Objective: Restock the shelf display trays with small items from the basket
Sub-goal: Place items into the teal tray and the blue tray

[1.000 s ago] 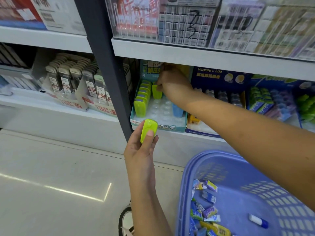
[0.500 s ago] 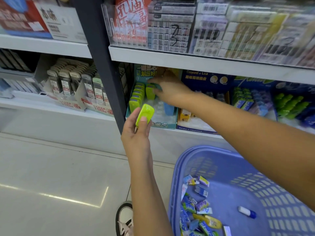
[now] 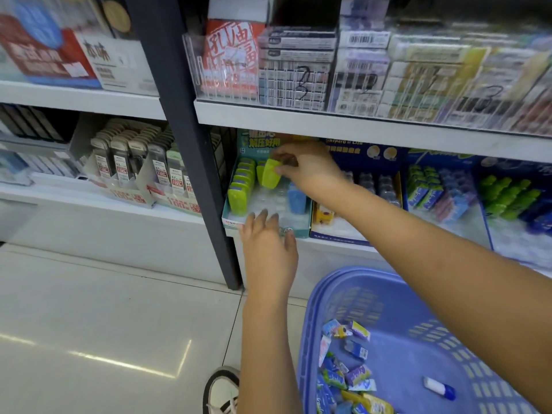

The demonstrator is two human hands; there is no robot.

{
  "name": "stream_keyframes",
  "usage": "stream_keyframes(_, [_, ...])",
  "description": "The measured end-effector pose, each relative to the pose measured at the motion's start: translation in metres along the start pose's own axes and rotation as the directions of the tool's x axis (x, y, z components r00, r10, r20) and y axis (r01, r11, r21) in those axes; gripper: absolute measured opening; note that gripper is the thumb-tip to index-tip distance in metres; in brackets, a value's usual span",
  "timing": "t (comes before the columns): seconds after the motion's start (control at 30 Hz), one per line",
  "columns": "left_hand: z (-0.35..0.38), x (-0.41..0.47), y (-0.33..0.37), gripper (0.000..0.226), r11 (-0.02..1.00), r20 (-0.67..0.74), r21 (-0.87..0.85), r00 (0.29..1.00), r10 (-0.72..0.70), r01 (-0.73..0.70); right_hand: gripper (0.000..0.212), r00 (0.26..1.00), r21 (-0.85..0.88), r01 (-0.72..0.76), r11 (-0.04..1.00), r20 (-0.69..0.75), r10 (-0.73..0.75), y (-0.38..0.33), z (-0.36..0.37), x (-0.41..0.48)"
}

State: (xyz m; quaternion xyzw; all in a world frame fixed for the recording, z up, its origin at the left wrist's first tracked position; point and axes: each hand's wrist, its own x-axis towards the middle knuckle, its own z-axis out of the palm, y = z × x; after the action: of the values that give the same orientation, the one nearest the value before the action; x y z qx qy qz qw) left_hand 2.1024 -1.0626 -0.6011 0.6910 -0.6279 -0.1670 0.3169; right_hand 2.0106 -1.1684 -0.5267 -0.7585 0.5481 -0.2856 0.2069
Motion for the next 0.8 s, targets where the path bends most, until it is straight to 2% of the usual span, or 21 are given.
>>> stream_keyframes(0.1, [0.002, -0.001, -0.002, 0.044, 0.998, -0.025, 0.046, 0.999, 0.043, -0.042, 0.029, 0.997, -0.211, 0.027, 0.977, 0.081, -0.01, 0.004, 0.016, 0.014])
stream_keyframes(0.27, [0.002, -0.002, -0.005, 0.037, 0.998, -0.056, -0.044, 0.997, 0.045, -0.047, 0.019, 0.994, -0.178, 0.041, 0.983, 0.103, -0.023, 0.006, 0.027, 0.018])
stream_keyframes(0.37, [0.004, -0.002, -0.005, 0.037, 0.998, -0.055, -0.041, 0.998, 0.038, -0.04, 0.019, 0.994, -0.23, 0.079, 0.97, 0.085, -0.061, 0.003, 0.028, 0.017])
stream_keyframes(0.5, [0.003, -0.001, -0.006, 0.035, 0.998, -0.047, -0.055, 0.998, 0.039, -0.042, 0.019, 0.999, -0.342, 0.04, 0.939, 0.04, -0.027, 0.005, 0.029, 0.018])
stream_keyframes(0.63, [0.003, -0.001, -0.007, 0.035, 0.997, -0.051, -0.06, 0.997, 0.05, -0.053, 0.028, 0.991, -0.397, 0.027, 0.917, 0.133, 0.028, -0.001, 0.031, 0.026])
stream_keyframes(0.8, [0.003, 0.0, -0.006, 0.035, 0.997, -0.054, -0.065, 0.998, 0.044, -0.048, 0.025, 0.989, -0.446, 0.145, 0.883, 0.104, -0.11, 0.001, 0.03, 0.014])
